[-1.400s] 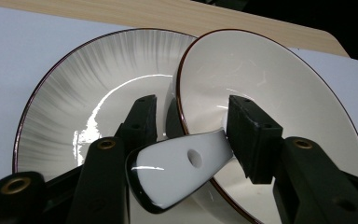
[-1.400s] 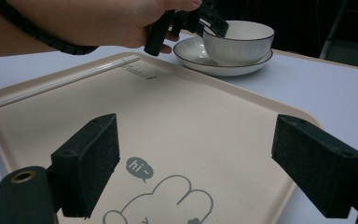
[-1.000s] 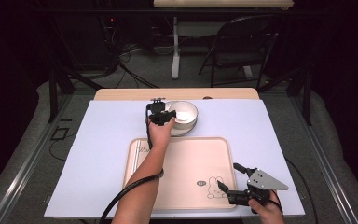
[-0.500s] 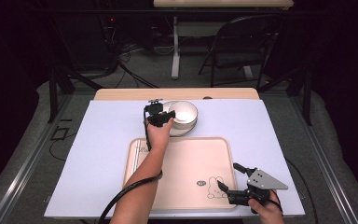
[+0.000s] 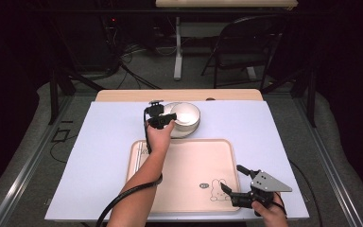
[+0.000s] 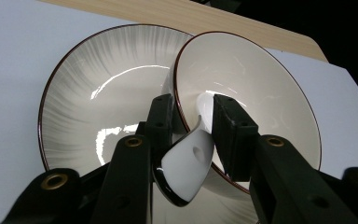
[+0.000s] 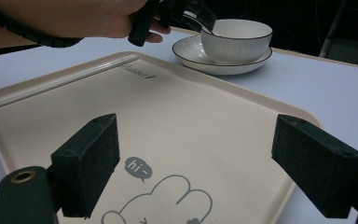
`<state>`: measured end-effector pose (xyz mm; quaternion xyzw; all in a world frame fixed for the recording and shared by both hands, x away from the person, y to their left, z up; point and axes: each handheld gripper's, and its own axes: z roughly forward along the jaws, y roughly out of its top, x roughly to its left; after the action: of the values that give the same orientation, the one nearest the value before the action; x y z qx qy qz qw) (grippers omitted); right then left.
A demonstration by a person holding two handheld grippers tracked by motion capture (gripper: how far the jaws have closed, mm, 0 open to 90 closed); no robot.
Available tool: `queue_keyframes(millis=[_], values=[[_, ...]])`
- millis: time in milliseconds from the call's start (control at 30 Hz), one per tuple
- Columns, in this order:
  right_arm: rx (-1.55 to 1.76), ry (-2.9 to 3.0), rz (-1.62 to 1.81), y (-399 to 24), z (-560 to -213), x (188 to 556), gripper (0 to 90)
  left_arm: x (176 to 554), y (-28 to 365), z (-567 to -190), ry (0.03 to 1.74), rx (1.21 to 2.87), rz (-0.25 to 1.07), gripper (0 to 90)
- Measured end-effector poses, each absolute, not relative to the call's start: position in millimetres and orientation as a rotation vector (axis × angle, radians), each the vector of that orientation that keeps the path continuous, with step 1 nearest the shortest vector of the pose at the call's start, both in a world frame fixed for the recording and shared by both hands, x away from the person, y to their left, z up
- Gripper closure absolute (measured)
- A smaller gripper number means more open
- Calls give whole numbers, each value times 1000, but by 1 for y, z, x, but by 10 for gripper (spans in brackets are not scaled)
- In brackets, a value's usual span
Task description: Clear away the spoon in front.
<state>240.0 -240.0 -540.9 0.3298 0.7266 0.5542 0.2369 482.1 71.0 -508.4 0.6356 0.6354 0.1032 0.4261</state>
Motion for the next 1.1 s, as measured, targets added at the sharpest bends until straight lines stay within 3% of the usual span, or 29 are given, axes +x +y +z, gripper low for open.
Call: queue_keyframes(millis=[333,1100], values=[[905,1991,1519,-240,-541,240,143,481,73,-497,1599,1617,263,769],[906,1990,1514,-240,-541,240,143,472,75,-490,1548,1651,234,827]])
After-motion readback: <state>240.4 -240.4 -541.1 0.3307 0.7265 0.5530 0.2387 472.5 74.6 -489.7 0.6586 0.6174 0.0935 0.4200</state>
